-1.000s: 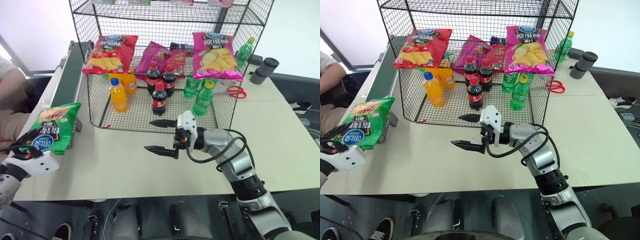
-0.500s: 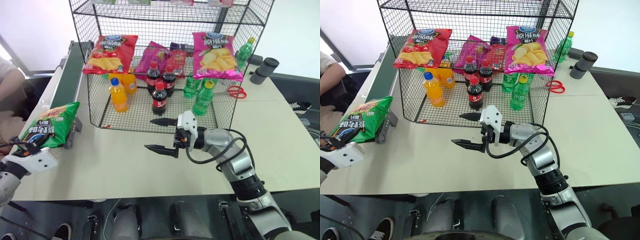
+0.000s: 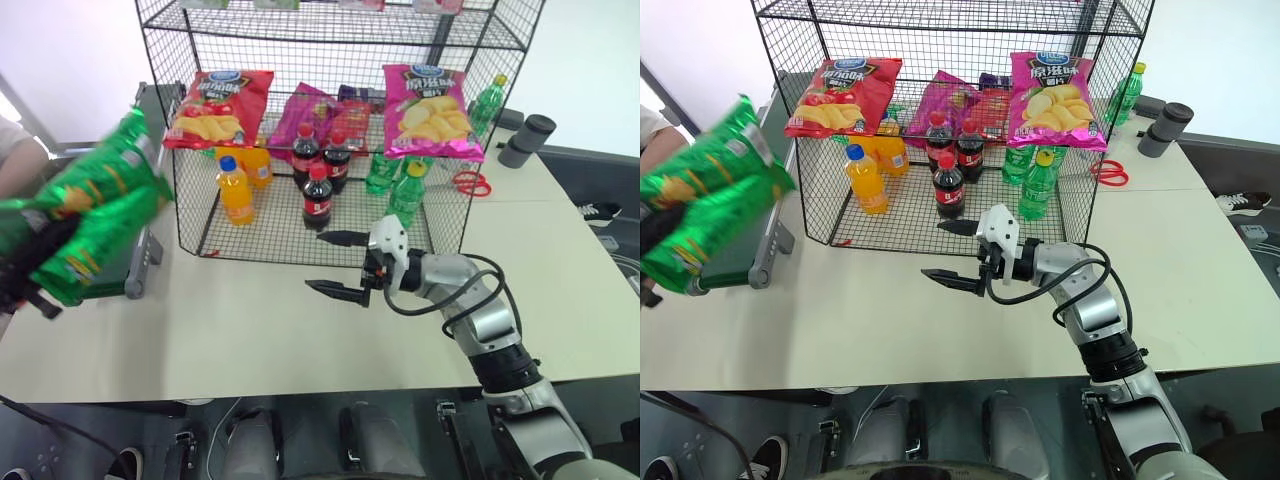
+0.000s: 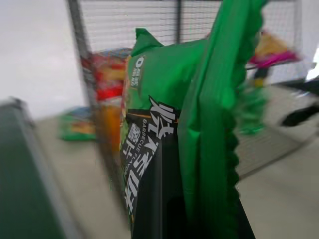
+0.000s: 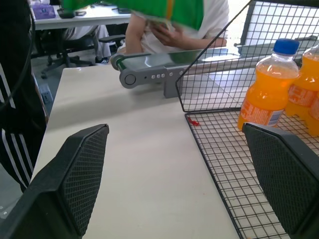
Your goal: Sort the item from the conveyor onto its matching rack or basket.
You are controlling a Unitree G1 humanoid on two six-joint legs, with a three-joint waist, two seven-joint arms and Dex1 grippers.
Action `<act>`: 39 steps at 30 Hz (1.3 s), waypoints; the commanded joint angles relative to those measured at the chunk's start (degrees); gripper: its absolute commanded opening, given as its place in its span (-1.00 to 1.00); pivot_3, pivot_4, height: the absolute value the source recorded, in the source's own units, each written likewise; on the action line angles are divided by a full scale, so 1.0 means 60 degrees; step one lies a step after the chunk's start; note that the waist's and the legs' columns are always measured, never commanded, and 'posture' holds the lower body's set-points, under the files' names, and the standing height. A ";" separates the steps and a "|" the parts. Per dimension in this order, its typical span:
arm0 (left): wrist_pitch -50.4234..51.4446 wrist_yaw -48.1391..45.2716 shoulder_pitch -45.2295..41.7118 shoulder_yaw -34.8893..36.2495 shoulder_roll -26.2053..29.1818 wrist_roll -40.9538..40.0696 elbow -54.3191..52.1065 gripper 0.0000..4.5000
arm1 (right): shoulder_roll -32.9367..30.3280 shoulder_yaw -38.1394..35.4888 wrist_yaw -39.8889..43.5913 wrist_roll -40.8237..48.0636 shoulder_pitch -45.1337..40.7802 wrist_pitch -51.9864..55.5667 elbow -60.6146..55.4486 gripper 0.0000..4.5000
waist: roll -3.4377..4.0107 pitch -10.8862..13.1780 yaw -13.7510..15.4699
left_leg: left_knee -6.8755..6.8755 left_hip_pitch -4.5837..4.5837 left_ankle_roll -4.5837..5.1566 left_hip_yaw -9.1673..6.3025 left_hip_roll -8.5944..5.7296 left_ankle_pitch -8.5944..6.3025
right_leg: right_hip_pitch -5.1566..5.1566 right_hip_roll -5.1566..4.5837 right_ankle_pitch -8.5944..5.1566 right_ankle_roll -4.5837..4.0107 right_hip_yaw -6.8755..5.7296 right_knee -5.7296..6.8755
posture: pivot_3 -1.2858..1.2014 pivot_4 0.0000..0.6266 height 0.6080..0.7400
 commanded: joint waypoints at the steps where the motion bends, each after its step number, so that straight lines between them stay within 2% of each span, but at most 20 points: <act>1: 0.1182 -0.0275 -0.0556 -0.1203 -0.0091 -0.1279 -0.1048 -0.98 | -0.1085 -0.1112 0.0860 0.2867 -0.0081 0.3348 -0.0947 1.00 | 0.0003 0.0002 0.0095 | 0.0007 -0.0001 0.0000 -0.0006 -0.0005 0.0000 | 0.0008 -0.0003 -0.0002 -0.0003 0.0000 -0.0002 | 0.03 -0.52 1.00; 3: 0.1692 -0.0554 -0.1037 -0.2033 -0.0201 -0.1479 -0.1137 -0.98 | -0.2024 -0.1406 0.1478 0.3926 0.0187 0.4824 -0.1258 1.00 | 0.0004 0.0002 0.0191 | 0.0011 0.0000 0.0002 -0.0016 -0.0015 -0.0001 | 0.0024 -0.0009 -0.0012 -0.0021 0.0001 -0.0014 | 0.03 -0.52 1.00; 5: 0.2344 -0.0976 -0.1557 -0.2783 -0.0317 -0.1780 -0.0736 -0.98 | -0.2763 -0.1652 0.1907 0.4437 0.0549 0.5471 -0.1519 1.00 | -0.0002 -0.0002 0.0173 | 0.0011 0.0001 0.0006 -0.0016 -0.0014 -0.0003 | 0.0024 -0.0008 -0.0017 -0.0031 0.0002 -0.0017 | 0.03 -0.52 1.00; 9: 0.3612 -0.1213 -0.2923 -0.3612 -0.0552 -0.2868 0.0160 -0.98 | -0.3242 -0.1867 0.1781 0.4391 0.0881 0.5826 -0.1489 1.00 | 0.0002 0.0000 -0.0018 | 0.0004 0.0009 0.0005 -0.0031 -0.0006 -0.0002 | 0.0019 0.0022 -0.0014 -0.0025 0.0005 -0.0010 | 0.03 -0.52 1.00; 10: 0.3935 -0.1271 -0.3309 -0.3757 -0.0625 -0.3183 0.0431 -0.98 | -0.3250 -0.2047 0.1663 0.4752 0.0883 0.6266 -0.1423 1.00 | 0.0002 0.0001 -0.0045 | 0.0004 0.0008 0.0005 -0.0037 -0.0005 -0.0002 | 0.0017 0.0029 -0.0008 -0.0015 0.0007 -0.0008 | 0.03 -0.52 1.00; 13: 0.4637 -0.1509 -0.4082 -0.4176 -0.0825 -0.3366 0.0972 -0.98 | -0.3080 -0.2417 0.1328 0.5351 0.0891 0.6838 -0.1449 1.00 | 0.0003 0.0001 -0.0036 | 0.0004 0.0008 0.0006 -0.0039 -0.0005 -0.0001 | 0.0012 0.0034 -0.0001 -0.0003 0.0011 -0.0005 | 0.03 -0.52 1.00; 18: 0.5305 -0.1756 -0.4718 -0.4588 -0.1065 -0.3031 0.1391 -0.98 | -0.2550 -0.2430 0.0666 0.5227 0.0893 0.6574 -0.1730 1.00 | 0.0001 -0.0001 -0.0002 | 0.0006 -0.0003 0.0005 -0.0040 -0.0010 -0.0001 | 0.0013 0.0029 -0.0001 -0.0001 0.0011 -0.0012 | 0.03 -0.52 1.00; 22: 0.5423 -0.1936 -0.5002 -0.4670 -0.1239 -0.2617 0.1712 -0.98 | -0.2262 -0.2665 0.0198 0.6183 0.0937 0.7338 -0.2147 1.00 | 0.0004 0.0001 0.0018 | 0.0006 -0.0005 0.0004 -0.0041 -0.0010 -0.0001 | 0.0011 0.0028 -0.0001 -0.0001 0.0011 -0.0012 | 0.03 -0.52 1.00; 27: 0.5646 -0.2030 -0.5141 -0.4637 -0.1377 -0.2431 0.1723 -0.98 | -0.1827 -0.2560 -0.0411 0.6852 0.1133 0.7669 -0.2733 1.00 | 0.0001 -0.0001 0.0009 | 0.0007 -0.0007 0.0005 -0.0043 -0.0010 -0.0001 | 0.0011 0.0026 -0.0002 -0.0001 0.0010 -0.0014 | 0.03 -0.52 1.00; 32: 0.5740 -0.2077 -0.4925 -0.4552 -0.1411 -0.2173 0.1582 -0.98 | -0.1246 -0.2050 -0.0932 0.6647 0.1237 0.7508 -0.3063 1.00 | 0.0002 0.0000 0.0010 | 0.0006 -0.0006 0.0005 -0.0046 -0.0010 -0.0001 | 0.0010 0.0027 -0.0002 -0.0001 0.0009 -0.0013 | 0.03 -0.52 1.00; 37: 0.5715 -0.2230 -0.4827 -0.4658 -0.1379 -0.1732 0.1348 -0.98 | -0.1278 -0.1773 -0.0897 0.6555 0.1205 0.7446 -0.3159 1.00 | 0.0002 0.0000 0.0021 | 0.0006 -0.0010 0.0005 -0.0045 -0.0012 -0.0001 | 0.0010 0.0022 -0.0003 -0.0004 0.0009 -0.0016 | 0.03 -0.52 1.00; 39: 0.5615 -0.2263 -0.4807 -0.4672 -0.1432 -0.1512 0.1308 -1.00 | -0.1383 -0.1699 -0.0890 0.6478 0.1158 0.7487 -0.3049 0.75 | 0.0003 0.0000 0.0023 | 0.0006 -0.0010 0.0005 -0.0045 -0.0012 -0.0001 | 0.0010 0.0022 -0.0003 -0.0004 0.0009 -0.0016 | 0.03 -0.52 1.00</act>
